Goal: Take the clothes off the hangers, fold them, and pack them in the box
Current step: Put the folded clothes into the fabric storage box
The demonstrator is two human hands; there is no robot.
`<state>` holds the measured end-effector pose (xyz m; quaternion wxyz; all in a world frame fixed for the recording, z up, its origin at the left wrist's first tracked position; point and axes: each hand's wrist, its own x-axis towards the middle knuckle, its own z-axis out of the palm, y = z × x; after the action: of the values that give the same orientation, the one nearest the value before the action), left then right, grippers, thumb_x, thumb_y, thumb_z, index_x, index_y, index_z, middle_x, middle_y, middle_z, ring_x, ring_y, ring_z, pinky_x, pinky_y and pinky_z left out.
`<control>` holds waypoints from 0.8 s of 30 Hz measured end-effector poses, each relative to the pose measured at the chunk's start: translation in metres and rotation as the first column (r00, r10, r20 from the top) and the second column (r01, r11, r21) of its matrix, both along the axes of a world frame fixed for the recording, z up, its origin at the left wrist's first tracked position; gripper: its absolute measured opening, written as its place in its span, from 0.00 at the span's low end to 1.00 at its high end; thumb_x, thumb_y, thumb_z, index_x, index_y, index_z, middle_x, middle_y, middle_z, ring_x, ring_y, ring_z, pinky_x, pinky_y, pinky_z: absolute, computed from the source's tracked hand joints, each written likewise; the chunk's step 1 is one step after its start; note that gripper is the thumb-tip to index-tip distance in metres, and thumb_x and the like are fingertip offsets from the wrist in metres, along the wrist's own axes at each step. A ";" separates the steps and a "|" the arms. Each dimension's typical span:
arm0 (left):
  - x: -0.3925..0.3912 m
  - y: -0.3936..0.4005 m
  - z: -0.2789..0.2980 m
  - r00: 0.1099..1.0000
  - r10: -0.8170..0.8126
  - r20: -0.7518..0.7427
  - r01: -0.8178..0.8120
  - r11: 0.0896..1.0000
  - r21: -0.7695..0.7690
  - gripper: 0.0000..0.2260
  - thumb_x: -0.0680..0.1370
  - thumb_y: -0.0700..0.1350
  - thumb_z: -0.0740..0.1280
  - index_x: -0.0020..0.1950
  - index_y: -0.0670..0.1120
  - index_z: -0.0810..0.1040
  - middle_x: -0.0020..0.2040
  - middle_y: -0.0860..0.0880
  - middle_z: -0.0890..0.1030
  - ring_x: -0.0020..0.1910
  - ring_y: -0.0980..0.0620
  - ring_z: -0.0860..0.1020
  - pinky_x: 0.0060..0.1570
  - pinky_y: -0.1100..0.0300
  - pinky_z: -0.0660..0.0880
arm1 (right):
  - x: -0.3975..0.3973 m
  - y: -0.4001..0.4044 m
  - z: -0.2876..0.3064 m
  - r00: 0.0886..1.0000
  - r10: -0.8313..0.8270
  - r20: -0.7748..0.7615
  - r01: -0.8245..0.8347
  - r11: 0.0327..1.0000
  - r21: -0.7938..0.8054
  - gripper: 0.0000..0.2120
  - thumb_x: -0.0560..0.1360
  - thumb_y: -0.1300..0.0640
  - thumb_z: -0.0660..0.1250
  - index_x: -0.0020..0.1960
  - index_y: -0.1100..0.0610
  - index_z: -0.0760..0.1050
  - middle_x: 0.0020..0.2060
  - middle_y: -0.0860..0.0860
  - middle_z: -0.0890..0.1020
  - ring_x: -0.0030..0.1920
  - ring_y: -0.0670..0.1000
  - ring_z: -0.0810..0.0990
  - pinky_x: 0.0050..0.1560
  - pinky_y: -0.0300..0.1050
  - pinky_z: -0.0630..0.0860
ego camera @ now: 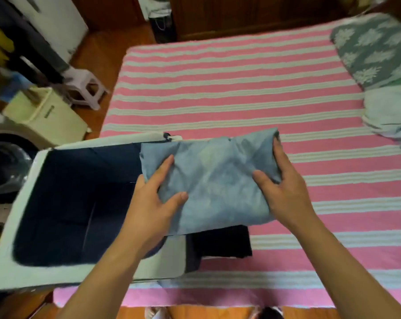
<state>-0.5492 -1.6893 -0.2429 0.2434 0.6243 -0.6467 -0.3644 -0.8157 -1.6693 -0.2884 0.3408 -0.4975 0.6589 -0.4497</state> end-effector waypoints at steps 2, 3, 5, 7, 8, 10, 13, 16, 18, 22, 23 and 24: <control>0.088 -0.012 0.018 0.998 0.044 0.044 -0.044 0.999 0.000 0.33 0.76 0.49 0.76 0.75 0.69 0.64 0.67 0.54 0.69 0.66 0.57 0.70 0.65 0.64 0.66 | 0.083 -0.020 0.019 0.998 0.051 -0.021 -0.052 0.998 -0.045 0.39 0.78 0.48 0.69 0.75 0.24 0.48 0.62 0.36 0.73 0.58 0.44 0.76 0.57 0.44 0.76; 0.132 -0.021 0.021 0.996 0.058 0.075 -0.060 0.998 0.026 0.33 0.75 0.50 0.76 0.75 0.68 0.65 0.68 0.55 0.70 0.66 0.57 0.71 0.66 0.62 0.68 | 0.127 -0.028 0.019 0.996 0.069 -0.051 -0.071 0.996 -0.050 0.38 0.79 0.46 0.68 0.75 0.24 0.46 0.61 0.40 0.74 0.56 0.46 0.76 0.55 0.45 0.75; 0.216 -0.041 0.014 0.991 0.059 0.122 -0.073 0.990 0.116 0.34 0.74 0.52 0.76 0.76 0.67 0.66 0.71 0.55 0.72 0.67 0.54 0.73 0.68 0.56 0.71 | 0.216 -0.041 0.009 0.989 0.087 -0.117 -0.088 0.996 -0.008 0.37 0.79 0.44 0.66 0.75 0.25 0.43 0.58 0.46 0.74 0.51 0.49 0.75 0.49 0.46 0.74; 0.285 -0.064 -0.009 0.974 0.026 0.224 -0.072 0.977 0.198 0.35 0.75 0.50 0.74 0.79 0.61 0.63 0.74 0.50 0.71 0.69 0.48 0.74 0.68 0.55 0.71 | 0.293 -0.059 -0.017 0.982 0.109 -0.153 -0.099 0.992 0.076 0.36 0.80 0.43 0.64 0.77 0.28 0.43 0.54 0.50 0.73 0.46 0.49 0.74 0.46 0.46 0.72; 0.311 -0.069 -0.024 0.955 -0.001 0.296 -0.074 0.968 0.240 0.36 0.75 0.51 0.73 0.81 0.60 0.60 0.75 0.46 0.69 0.70 0.44 0.72 0.68 0.53 0.70 | 0.323 -0.066 -0.032 0.976 0.139 -0.169 -0.116 0.983 0.141 0.36 0.80 0.43 0.63 0.78 0.30 0.42 0.52 0.51 0.74 0.44 0.49 0.75 0.44 0.46 0.72; 0.340 -0.073 -0.055 0.936 -0.045 0.350 -0.086 0.932 0.352 0.37 0.77 0.53 0.68 0.82 0.59 0.54 0.76 0.40 0.62 0.68 0.39 0.71 0.66 0.49 0.69 | 0.360 -0.077 -0.064 0.959 0.211 -0.190 -0.153 0.948 0.278 0.37 0.80 0.43 0.63 0.78 0.30 0.41 0.50 0.54 0.74 0.44 0.51 0.76 0.43 0.47 0.73; 0.349 -0.071 -0.110 0.957 -0.069 0.280 -0.101 0.830 0.548 0.34 0.82 0.52 0.61 0.83 0.57 0.45 0.79 0.42 0.55 0.62 0.42 0.70 0.63 0.51 0.68 | 0.367 -0.086 -0.108 0.915 0.308 -0.260 -0.161 0.871 0.464 0.38 0.80 0.41 0.63 0.77 0.28 0.39 0.52 0.53 0.74 0.48 0.53 0.77 0.50 0.51 0.76; 0.338 -0.074 -0.158 0.964 -0.084 0.250 -0.105 0.747 0.657 0.37 0.82 0.46 0.63 0.83 0.56 0.44 0.81 0.39 0.50 0.74 0.37 0.65 0.68 0.48 0.66 | 0.357 -0.101 -0.141 0.862 0.399 -0.312 -0.171 0.809 0.562 0.38 0.79 0.41 0.64 0.76 0.28 0.39 0.53 0.52 0.74 0.48 0.52 0.76 0.51 0.50 0.75; 0.334 -0.078 -0.187 0.971 -0.018 0.237 -0.160 0.689 0.707 0.35 0.84 0.52 0.61 0.83 0.57 0.41 0.82 0.41 0.46 0.75 0.37 0.63 0.71 0.46 0.64 | 0.358 -0.122 -0.160 0.823 0.465 -0.325 -0.217 0.788 0.576 0.38 0.79 0.42 0.64 0.76 0.28 0.40 0.53 0.51 0.73 0.49 0.52 0.76 0.52 0.49 0.75; 0.342 -0.085 -0.250 0.945 0.038 0.324 -0.292 0.542 0.788 0.41 0.83 0.54 0.63 0.82 0.52 0.34 0.81 0.38 0.48 0.76 0.37 0.62 0.73 0.47 0.63 | 0.386 -0.192 -0.224 0.676 0.658 -0.333 -0.414 0.712 0.567 0.36 0.78 0.40 0.65 0.77 0.29 0.45 0.60 0.51 0.71 0.57 0.58 0.77 0.58 0.52 0.75; 0.343 -0.087 -0.264 0.941 -0.005 0.338 -0.292 0.489 0.822 0.43 0.81 0.52 0.66 0.82 0.49 0.37 0.80 0.36 0.54 0.76 0.37 0.65 0.73 0.47 0.66 | 0.394 -0.206 -0.244 0.599 0.724 -0.342 -0.464 0.662 0.589 0.36 0.78 0.38 0.64 0.77 0.29 0.44 0.65 0.54 0.71 0.62 0.60 0.75 0.62 0.54 0.74; 0.346 -0.088 -0.278 0.936 -0.043 0.350 -0.294 0.451 0.842 0.42 0.80 0.53 0.68 0.83 0.47 0.42 0.78 0.37 0.61 0.74 0.37 0.68 0.71 0.46 0.69 | 0.402 -0.216 -0.262 0.505 0.784 -0.360 -0.497 0.606 0.621 0.36 0.78 0.37 0.63 0.78 0.30 0.43 0.70 0.56 0.68 0.67 0.62 0.72 0.67 0.56 0.71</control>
<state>-0.2031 -1.7774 -0.5207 -0.1978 0.7560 -0.3446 -0.5202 -0.4132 -1.8849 -0.5508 0.3603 -0.7348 0.5716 0.0605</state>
